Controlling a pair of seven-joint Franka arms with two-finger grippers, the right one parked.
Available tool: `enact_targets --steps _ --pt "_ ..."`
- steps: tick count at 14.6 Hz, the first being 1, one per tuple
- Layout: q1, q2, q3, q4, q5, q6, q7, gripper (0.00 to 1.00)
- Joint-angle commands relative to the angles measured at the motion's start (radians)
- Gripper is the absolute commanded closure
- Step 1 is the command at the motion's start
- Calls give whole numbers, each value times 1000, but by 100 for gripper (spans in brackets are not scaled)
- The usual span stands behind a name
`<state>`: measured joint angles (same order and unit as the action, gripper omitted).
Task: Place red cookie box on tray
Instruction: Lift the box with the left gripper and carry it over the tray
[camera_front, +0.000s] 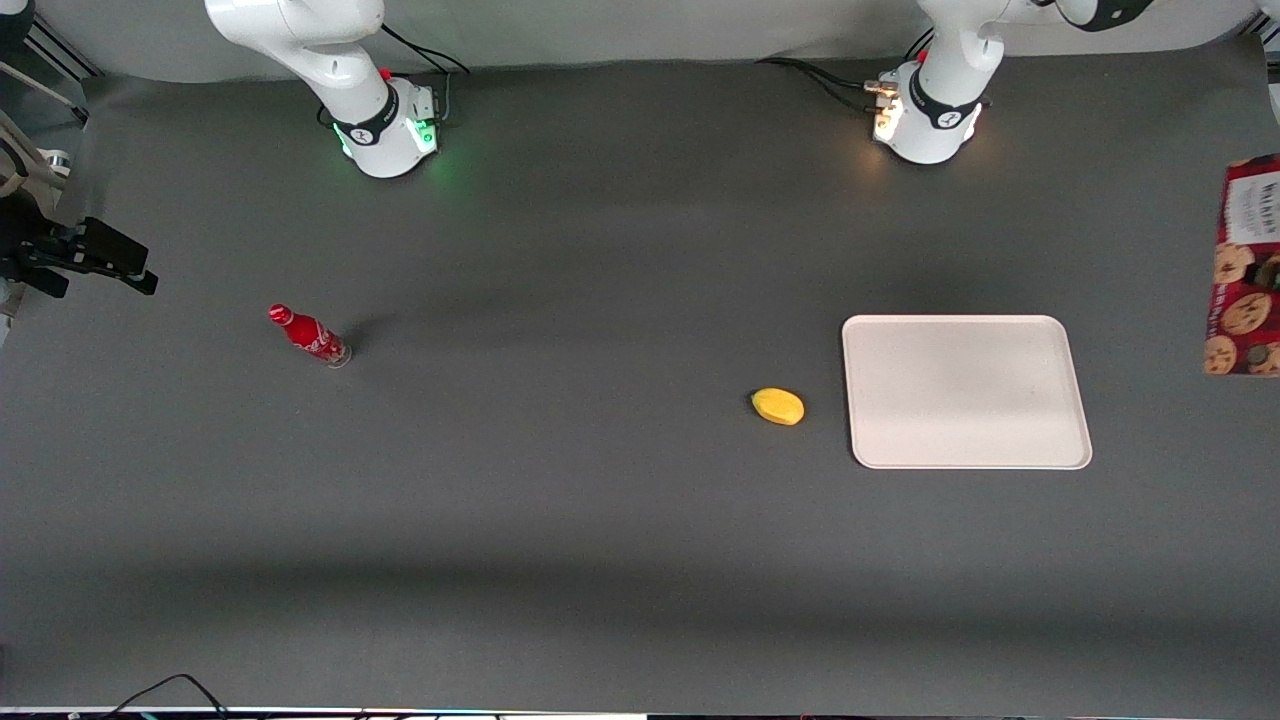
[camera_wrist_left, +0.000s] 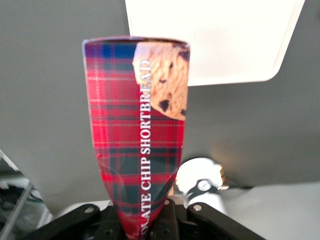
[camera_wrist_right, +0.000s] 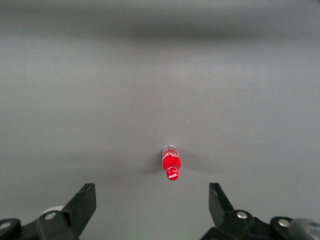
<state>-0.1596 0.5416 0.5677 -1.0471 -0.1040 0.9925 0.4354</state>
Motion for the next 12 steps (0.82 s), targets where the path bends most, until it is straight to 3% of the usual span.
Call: enact_targets --steps 1,4,6,12 --pt "0 -105 -107 -246 40 174 -150 100" --pt "3 -241 -135 -659 72 583 -150 100" --pt "5 -255 -147 -839 73 820 -153 100" --pt "8 -226 -195 -1125 61 1250 -149 100"
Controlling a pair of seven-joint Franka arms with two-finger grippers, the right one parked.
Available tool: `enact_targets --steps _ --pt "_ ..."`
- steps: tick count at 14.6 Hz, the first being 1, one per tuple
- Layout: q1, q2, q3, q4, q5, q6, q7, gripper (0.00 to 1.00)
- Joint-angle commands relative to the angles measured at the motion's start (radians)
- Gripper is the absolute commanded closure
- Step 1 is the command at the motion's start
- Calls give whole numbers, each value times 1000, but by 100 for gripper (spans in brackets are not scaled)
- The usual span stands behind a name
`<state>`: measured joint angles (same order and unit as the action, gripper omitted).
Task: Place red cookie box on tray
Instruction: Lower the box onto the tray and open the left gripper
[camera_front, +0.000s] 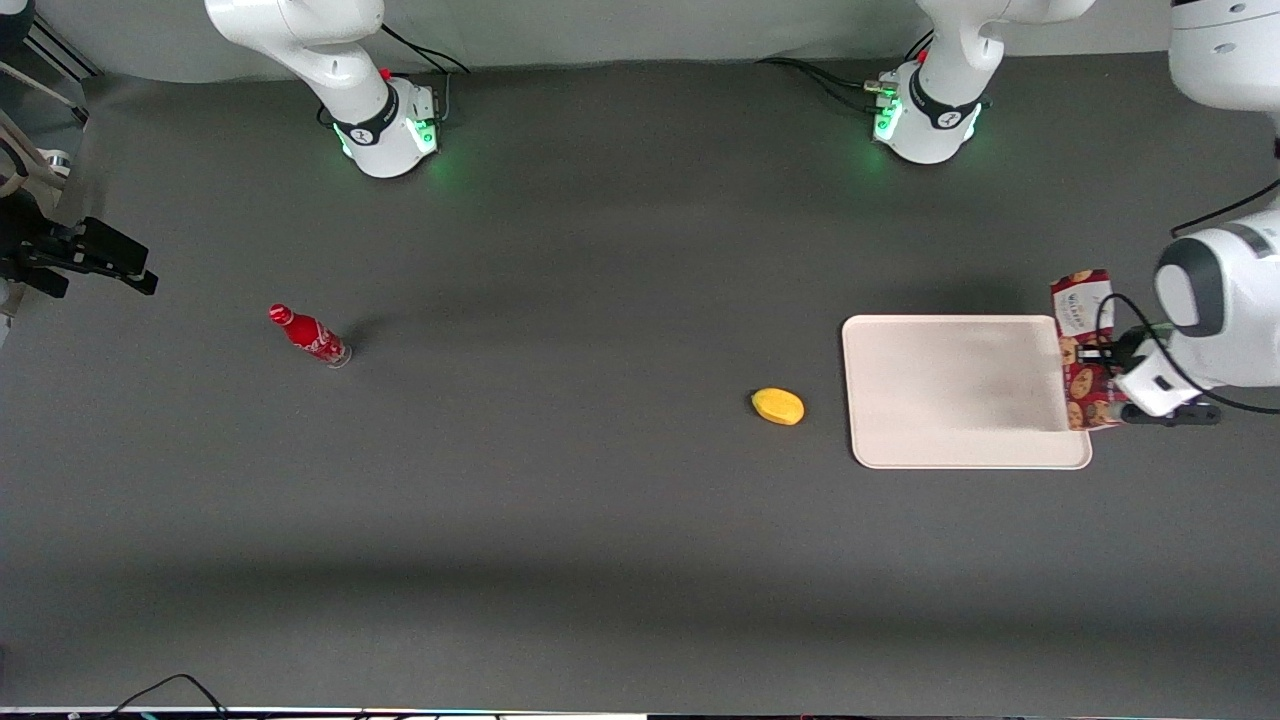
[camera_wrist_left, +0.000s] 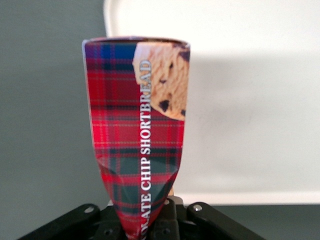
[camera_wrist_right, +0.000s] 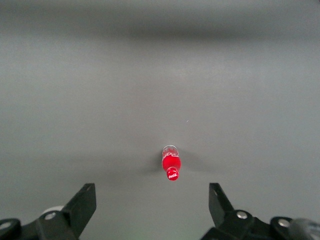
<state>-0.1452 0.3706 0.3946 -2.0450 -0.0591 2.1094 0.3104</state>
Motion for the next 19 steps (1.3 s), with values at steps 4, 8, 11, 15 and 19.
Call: enact_targets --steps 4,8,11,15,19 --pt "-2 -38 -28 -91 15 117 -19 0" --pt "4 -74 -23 172 28 -291 1 0" --pt "3 -165 -25 342 31 -532 1 0" --pt "3 -280 -68 492 33 -805 -28 0" --pt "4 -476 -181 430 53 -899 -189 0"
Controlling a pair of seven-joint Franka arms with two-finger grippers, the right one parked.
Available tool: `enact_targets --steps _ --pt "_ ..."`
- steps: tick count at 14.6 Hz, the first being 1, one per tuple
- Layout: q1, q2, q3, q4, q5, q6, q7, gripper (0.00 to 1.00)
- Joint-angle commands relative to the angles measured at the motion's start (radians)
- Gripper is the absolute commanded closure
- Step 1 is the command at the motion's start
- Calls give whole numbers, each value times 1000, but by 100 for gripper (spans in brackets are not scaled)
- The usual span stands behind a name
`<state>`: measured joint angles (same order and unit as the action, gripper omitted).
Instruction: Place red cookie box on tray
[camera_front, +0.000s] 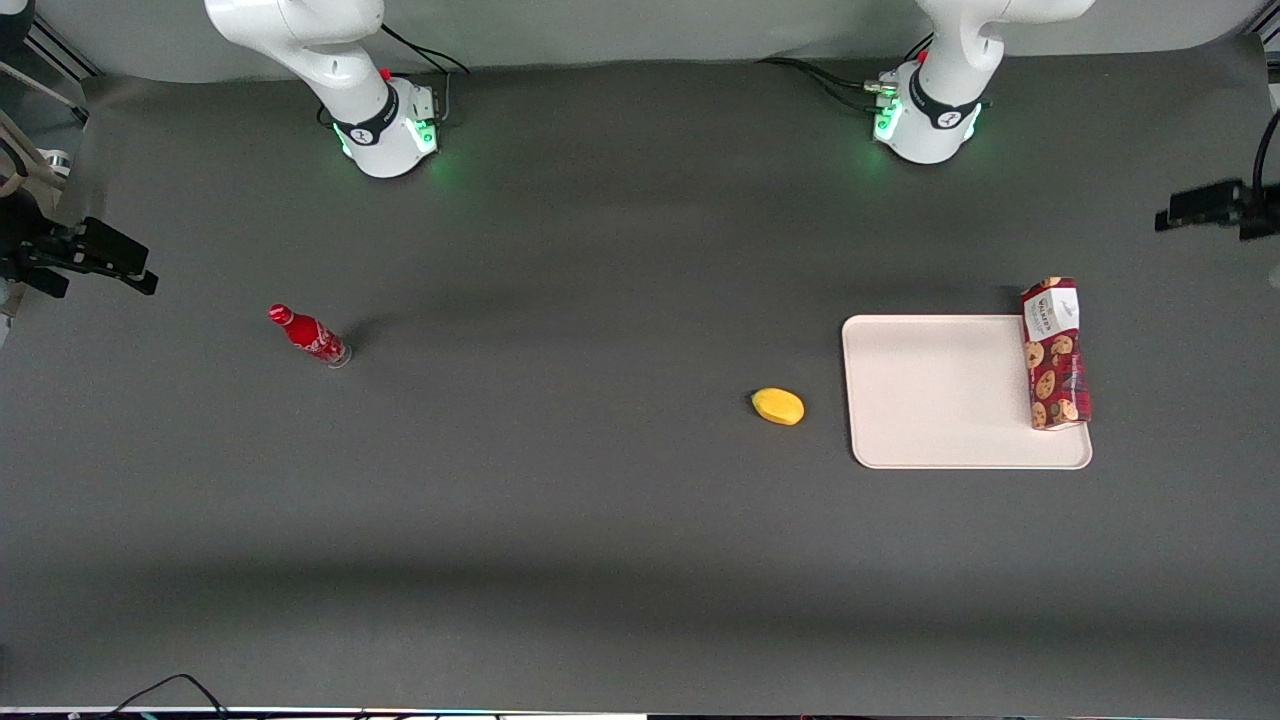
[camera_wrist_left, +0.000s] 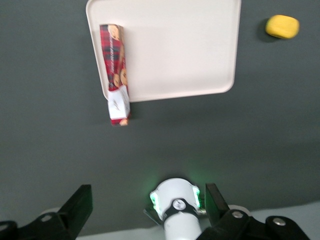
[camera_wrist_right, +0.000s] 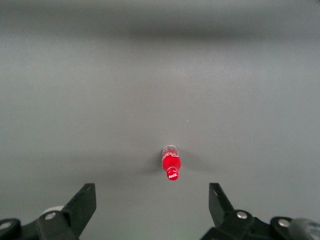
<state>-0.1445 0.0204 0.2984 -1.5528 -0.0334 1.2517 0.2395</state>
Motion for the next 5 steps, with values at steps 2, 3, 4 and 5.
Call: enact_targets --steps 2,3,4,5 --pt "3 -166 -131 -76 52 -51 -152 0" --pt "3 -165 -139 -61 52 -51 -151 0" --pt "3 -156 -140 -38 43 -48 -163 0" --pt "5 -146 -139 -33 55 -48 -160 0"
